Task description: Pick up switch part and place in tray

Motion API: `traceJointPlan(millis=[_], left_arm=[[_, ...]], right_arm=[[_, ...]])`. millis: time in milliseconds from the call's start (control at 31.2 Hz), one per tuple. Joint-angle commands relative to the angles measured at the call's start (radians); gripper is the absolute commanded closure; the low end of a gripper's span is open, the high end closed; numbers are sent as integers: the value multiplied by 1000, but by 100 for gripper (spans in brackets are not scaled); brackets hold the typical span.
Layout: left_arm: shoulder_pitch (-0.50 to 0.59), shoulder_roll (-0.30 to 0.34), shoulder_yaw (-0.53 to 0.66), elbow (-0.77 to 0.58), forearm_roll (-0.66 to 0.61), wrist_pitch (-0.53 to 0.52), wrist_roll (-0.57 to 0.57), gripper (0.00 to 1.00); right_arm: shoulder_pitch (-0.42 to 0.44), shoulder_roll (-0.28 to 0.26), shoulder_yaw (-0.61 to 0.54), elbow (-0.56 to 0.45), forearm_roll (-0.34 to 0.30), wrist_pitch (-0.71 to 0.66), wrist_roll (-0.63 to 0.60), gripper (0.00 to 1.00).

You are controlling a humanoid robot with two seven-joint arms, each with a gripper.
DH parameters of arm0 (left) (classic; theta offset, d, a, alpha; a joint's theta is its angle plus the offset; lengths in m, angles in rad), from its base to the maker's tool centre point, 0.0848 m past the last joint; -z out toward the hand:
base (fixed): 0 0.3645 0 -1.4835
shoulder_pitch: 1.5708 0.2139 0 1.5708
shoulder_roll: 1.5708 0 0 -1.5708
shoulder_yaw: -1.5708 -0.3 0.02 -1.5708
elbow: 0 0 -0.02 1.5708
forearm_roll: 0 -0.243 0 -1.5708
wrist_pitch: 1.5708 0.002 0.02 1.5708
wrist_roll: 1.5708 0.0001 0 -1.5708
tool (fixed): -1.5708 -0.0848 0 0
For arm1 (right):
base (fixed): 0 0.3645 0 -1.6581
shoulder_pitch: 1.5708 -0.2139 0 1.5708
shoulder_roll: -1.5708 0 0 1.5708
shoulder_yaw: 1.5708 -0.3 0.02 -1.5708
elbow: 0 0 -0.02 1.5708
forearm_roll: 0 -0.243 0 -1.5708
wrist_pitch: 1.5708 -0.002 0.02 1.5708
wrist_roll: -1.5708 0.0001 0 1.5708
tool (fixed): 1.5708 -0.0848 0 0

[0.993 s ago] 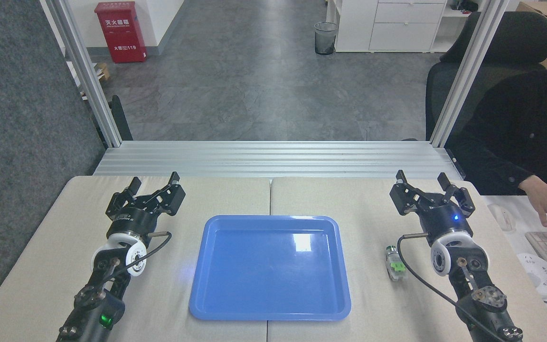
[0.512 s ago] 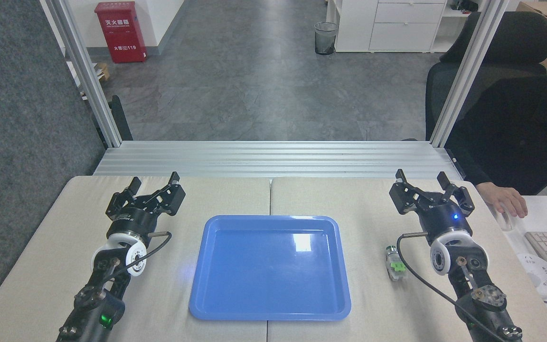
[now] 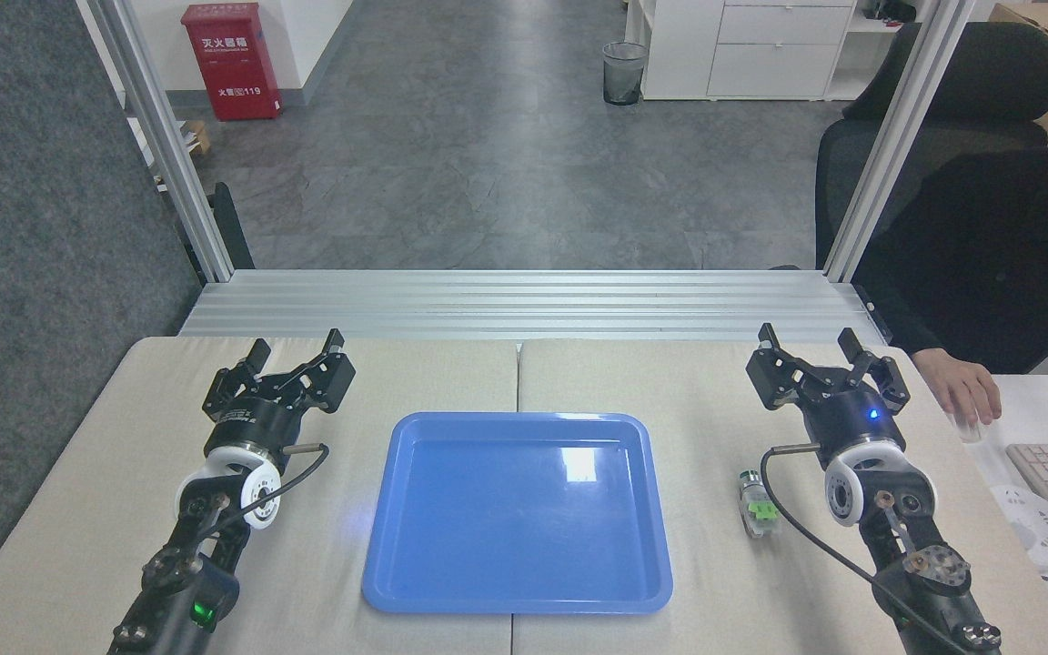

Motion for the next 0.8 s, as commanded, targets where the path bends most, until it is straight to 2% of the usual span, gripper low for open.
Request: traceJointPlan(millis=[0, 769], left_arm=[[0, 0, 0, 0, 0, 0, 1, 0], [0, 0, 0, 0, 0, 0, 1, 0]], right_arm=[[1, 0, -3, 0, 0, -1, -1, 0], [0, 0, -1, 0, 0, -1, 1, 0]])
